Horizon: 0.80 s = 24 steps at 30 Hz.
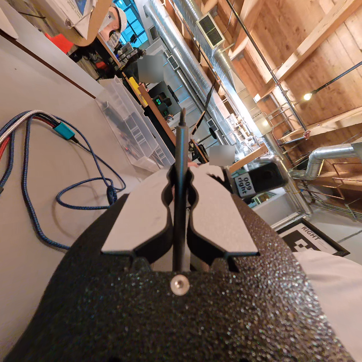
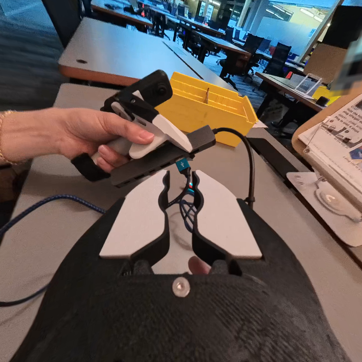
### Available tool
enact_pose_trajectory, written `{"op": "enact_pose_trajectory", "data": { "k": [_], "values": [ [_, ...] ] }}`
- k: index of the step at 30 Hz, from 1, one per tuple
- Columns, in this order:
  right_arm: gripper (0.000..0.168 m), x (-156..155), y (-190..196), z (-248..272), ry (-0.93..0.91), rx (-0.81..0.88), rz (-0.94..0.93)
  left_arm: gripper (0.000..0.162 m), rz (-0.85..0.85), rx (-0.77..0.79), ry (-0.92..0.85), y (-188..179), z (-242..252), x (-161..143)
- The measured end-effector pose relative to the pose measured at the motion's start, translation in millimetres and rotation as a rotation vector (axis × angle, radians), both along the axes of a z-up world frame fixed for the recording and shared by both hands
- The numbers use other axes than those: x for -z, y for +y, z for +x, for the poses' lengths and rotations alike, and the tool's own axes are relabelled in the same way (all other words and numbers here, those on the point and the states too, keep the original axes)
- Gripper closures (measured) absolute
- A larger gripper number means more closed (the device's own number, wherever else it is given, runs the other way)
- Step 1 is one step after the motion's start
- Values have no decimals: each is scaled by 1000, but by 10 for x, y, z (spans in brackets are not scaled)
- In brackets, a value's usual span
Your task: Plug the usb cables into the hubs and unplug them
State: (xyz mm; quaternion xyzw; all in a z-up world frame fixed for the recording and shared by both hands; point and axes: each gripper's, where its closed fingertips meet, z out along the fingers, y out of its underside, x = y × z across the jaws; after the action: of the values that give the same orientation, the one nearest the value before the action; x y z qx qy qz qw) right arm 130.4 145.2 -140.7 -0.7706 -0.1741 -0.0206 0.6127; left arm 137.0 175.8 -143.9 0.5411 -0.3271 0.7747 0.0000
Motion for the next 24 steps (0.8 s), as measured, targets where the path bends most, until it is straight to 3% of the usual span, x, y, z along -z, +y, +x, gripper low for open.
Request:
{"op": "enact_pose_trajectory", "data": {
  "k": [4,6,9,11,13,16,18,20,24],
  "values": [
    [139,83,0,103,-329,29,-72,152,31,-12,55,-56,47,120],
    [139,167,26,84,-407,-6,-125,152,5,-19,66,-64,58,124],
    [156,121,115,93,-467,5,-56,152,-49,-8,73,-78,56,122],
    [168,141,129,75,-445,-18,-36,152,-115,22,61,-96,43,93],
    [168,195,101,71,-404,-41,-73,152,-115,34,70,-105,41,128],
    [163,156,42,57,-318,-51,-97,152,-140,43,60,-96,36,110],
    [140,110,-18,33,-304,-74,-92,152,-126,35,59,-74,36,118],
    [141,-31,-117,143,-330,-22,-33,152,-171,31,33,-22,15,65],
    [144,-128,-295,239,-195,-21,99,152,-247,74,-48,15,-70,-134]
  ]
}}
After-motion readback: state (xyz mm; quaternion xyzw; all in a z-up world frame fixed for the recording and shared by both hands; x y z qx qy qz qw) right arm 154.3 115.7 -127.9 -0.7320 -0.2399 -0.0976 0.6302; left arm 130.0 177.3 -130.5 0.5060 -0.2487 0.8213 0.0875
